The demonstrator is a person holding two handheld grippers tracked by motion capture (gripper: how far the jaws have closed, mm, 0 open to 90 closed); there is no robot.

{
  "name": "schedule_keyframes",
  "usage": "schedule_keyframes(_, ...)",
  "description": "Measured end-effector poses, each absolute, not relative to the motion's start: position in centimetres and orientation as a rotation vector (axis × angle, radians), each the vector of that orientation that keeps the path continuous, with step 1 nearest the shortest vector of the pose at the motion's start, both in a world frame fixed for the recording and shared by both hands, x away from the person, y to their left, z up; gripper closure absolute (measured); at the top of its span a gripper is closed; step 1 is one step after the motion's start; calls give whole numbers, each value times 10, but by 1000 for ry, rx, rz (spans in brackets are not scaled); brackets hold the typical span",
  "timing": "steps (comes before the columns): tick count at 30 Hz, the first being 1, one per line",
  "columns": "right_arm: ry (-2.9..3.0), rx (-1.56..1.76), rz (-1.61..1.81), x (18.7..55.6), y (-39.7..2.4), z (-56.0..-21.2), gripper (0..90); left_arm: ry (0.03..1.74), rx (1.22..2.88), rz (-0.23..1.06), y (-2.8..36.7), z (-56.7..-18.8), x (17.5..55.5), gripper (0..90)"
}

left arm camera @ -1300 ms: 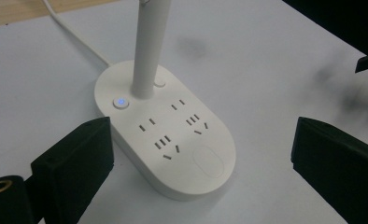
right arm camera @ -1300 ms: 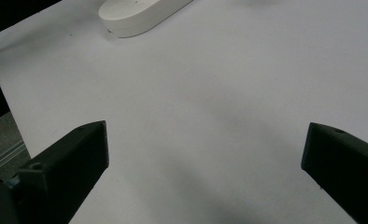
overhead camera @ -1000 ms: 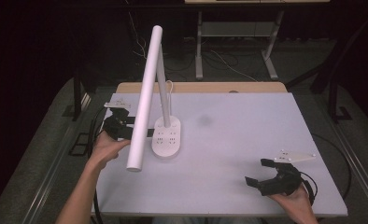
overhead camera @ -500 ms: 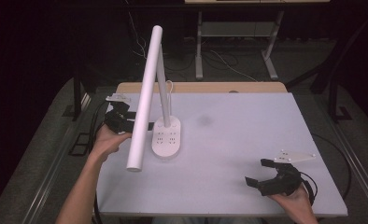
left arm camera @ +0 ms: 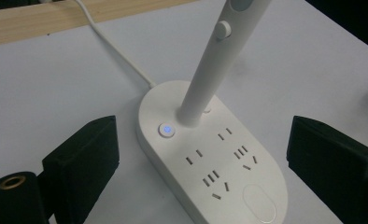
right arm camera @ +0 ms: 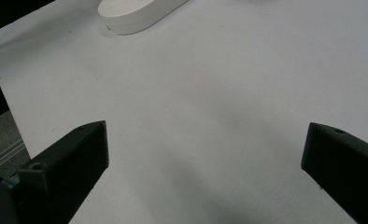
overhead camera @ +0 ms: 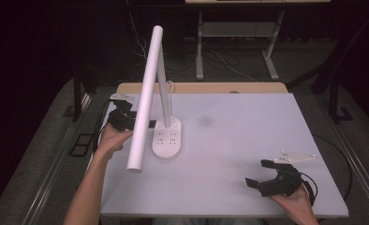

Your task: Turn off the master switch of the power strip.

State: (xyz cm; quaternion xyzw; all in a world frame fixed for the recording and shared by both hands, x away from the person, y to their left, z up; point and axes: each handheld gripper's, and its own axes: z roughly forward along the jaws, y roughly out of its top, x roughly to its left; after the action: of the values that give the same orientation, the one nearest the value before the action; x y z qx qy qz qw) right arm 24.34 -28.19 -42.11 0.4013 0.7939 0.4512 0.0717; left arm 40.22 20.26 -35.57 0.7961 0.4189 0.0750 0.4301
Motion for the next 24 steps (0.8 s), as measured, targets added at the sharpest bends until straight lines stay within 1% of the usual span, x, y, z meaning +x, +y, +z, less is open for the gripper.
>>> schedule_keyframes(18,2387,1210,1350,243,-283,-421,1,1099,1937,187,200,-367,413,103)
schedule_keyframes(24,2389,1214,1344,244,-283,-421,1,1112,1919,185,200,-371,417,122)
